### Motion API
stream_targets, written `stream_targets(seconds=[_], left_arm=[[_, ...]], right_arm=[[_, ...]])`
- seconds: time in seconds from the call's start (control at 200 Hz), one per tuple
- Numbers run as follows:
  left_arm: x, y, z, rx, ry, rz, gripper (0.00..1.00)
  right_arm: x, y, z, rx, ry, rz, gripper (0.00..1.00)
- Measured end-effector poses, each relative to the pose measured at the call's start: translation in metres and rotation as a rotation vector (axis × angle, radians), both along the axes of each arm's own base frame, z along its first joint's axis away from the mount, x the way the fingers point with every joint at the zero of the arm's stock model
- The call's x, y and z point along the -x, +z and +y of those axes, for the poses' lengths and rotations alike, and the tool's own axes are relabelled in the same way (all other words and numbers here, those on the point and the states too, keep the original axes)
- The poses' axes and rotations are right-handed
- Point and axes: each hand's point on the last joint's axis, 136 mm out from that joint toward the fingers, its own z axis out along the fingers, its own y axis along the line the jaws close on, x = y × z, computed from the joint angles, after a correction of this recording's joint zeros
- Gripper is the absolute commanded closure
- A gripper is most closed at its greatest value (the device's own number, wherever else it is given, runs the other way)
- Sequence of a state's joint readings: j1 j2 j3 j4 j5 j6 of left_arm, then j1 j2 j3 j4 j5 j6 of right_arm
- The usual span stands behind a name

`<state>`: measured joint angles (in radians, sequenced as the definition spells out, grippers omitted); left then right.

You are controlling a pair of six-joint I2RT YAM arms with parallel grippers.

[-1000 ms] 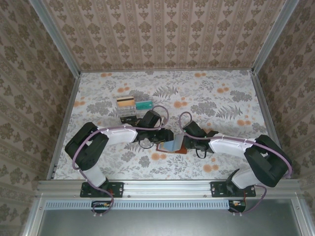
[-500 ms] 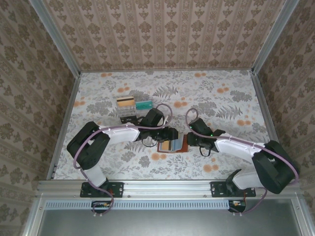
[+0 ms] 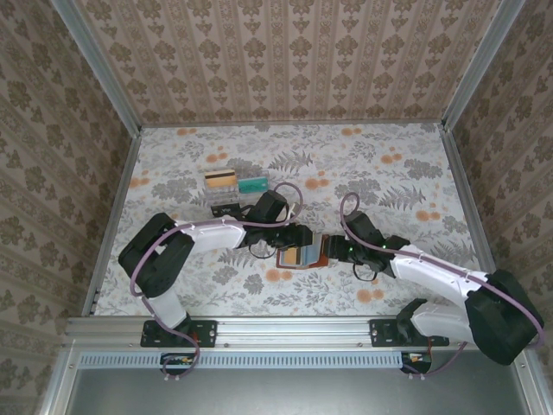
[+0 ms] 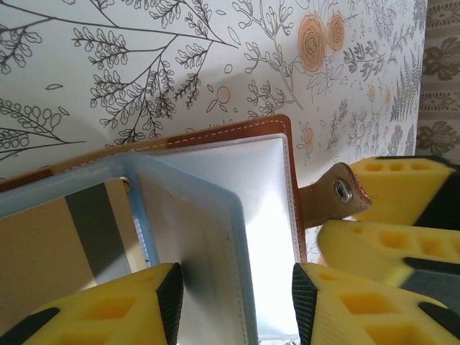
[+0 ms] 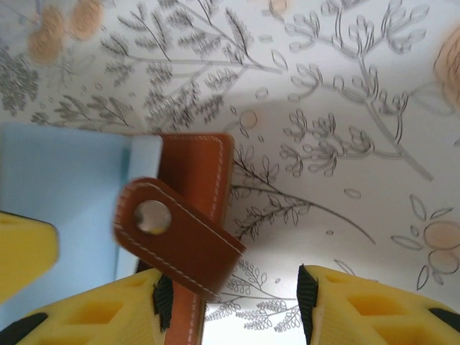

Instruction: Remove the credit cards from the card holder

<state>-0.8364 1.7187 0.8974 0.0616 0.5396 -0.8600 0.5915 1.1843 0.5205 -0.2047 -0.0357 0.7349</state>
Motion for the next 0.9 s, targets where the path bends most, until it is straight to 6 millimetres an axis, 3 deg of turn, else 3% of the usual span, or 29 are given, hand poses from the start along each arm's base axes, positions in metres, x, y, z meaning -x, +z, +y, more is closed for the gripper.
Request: stream_targets(seconds=[0.06, 0.255, 0.625, 0.9], left_arm=[[0.000, 0.000, 0.000, -0.001, 0.000, 0.000, 0.53], [0.000, -0.001, 0.000, -0.002, 0.001, 0.001, 0.53], [-0.017, 0.009, 0.019, 0.009, 0.063, -0.016, 0.62], [-0.019, 0.006, 0.037, -0.071, 0.105, -0.038, 0.60]], right_arm=[[0.003, -0.008, 0.001, -0.003, 0.000, 0.027, 0.55], [0.005, -0.025, 0.003, 0.003, -0.002, 0.075, 0.86], [0.006, -0.030, 0.001, 0.021, -0.003, 0.086, 0.89], [0.006, -0.032, 0.001, 0.025, -0.003, 0.092, 0.91]])
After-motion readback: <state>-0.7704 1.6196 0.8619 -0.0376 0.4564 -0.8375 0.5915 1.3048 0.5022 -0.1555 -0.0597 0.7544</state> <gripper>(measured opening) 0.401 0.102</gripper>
